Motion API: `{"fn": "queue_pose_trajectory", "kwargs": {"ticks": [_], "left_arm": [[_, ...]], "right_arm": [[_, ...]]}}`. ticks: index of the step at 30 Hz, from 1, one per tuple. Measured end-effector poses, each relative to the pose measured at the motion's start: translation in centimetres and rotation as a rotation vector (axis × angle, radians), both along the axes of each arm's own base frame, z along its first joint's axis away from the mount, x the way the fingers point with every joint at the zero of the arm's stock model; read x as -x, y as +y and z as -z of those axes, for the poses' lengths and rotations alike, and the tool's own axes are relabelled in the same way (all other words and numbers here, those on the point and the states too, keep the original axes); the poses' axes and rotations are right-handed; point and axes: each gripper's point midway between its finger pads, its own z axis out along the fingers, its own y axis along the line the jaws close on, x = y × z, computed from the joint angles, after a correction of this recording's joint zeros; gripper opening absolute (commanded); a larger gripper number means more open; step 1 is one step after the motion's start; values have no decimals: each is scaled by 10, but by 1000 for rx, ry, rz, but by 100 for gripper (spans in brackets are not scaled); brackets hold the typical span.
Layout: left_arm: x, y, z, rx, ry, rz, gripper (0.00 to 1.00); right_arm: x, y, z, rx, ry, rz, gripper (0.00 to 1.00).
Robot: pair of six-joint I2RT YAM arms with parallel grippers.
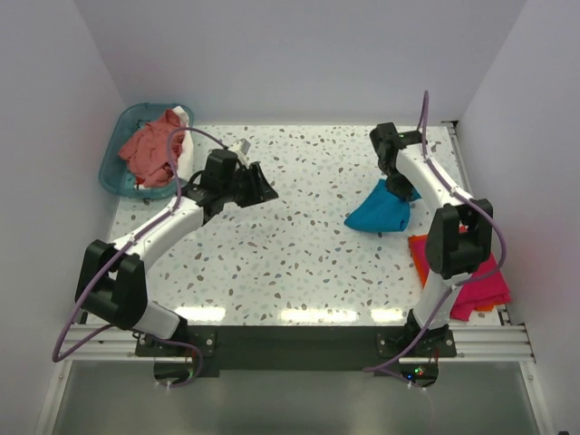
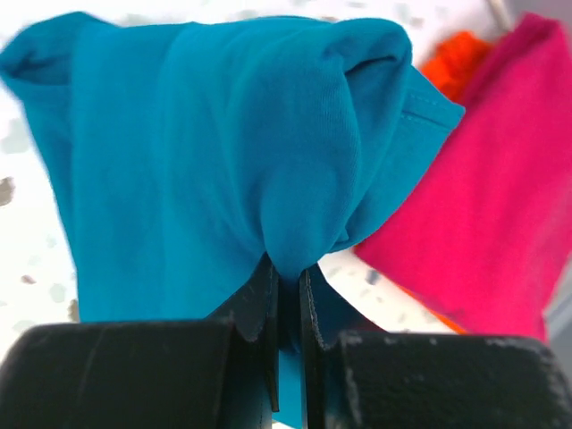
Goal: Fold and stack the t-shirts
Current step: Neatly place the folded tshirt to the corner
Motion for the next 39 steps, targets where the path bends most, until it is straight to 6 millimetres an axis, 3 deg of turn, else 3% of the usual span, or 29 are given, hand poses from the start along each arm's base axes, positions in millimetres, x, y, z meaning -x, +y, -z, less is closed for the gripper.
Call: {"fn": "queue_pose_trajectory", "kwargs": {"ticks": [6,15,20,30,35,36,37,39], "left_arm": [[3,-3,-1,10,4,23,49],[9,-4,5,13,24,43,49],[10,-5,5,17,25,49,49],[15,-12,5,21,27,72,49],[21,-20,5,20,28,98,49],[23,-23,5,20,27,106,49],[26,-26,5,20,27,115,49],[31,-33,5,20,28,136,50]], "right_arm": [[25,-41,-29,42,5,131,0],[32,-86,-60,62,-72,266,0],[41,-107,-87,61,-146,322,0],[63,-132,-134,75,-275,384,0],[94,-134,-148,80,-326,398,0],[103,-133,-147,76,-334,398,9],[113,-130,-145,65,-336,397,36],[133,-125,-138,45,-347,396,82]]}}
